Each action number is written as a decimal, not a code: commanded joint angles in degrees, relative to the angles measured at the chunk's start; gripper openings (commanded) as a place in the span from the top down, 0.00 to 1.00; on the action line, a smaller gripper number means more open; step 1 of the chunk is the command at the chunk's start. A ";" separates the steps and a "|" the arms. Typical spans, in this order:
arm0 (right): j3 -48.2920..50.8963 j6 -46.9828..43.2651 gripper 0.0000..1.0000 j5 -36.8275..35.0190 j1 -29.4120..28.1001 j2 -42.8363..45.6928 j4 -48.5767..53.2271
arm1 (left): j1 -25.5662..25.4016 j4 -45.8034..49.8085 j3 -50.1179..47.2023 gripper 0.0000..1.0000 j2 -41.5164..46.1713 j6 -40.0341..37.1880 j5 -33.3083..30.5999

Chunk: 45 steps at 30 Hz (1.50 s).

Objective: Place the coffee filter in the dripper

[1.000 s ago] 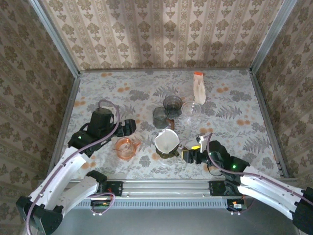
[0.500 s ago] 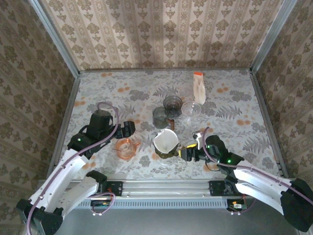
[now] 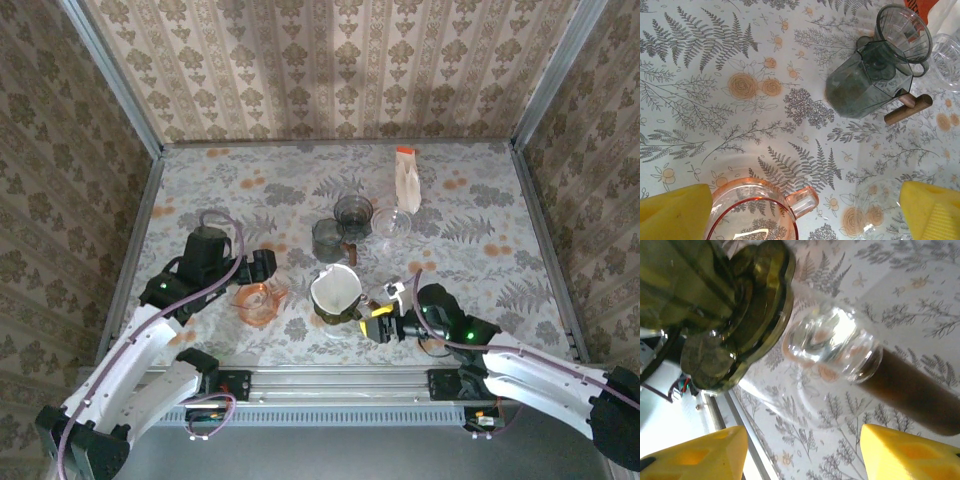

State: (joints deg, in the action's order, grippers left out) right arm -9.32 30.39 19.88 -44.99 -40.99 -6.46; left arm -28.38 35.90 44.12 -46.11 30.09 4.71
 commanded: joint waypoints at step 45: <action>-6.59 3.90 0.64 -9.99 -0.56 -8.47 7.98 | 1.75 -2.65 -3.17 0.02 2.93 1.73 4.23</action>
State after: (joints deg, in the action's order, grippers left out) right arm -16.93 32.03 12.91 -43.83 -51.81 -1.74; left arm -27.16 33.93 41.47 -44.12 30.50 7.86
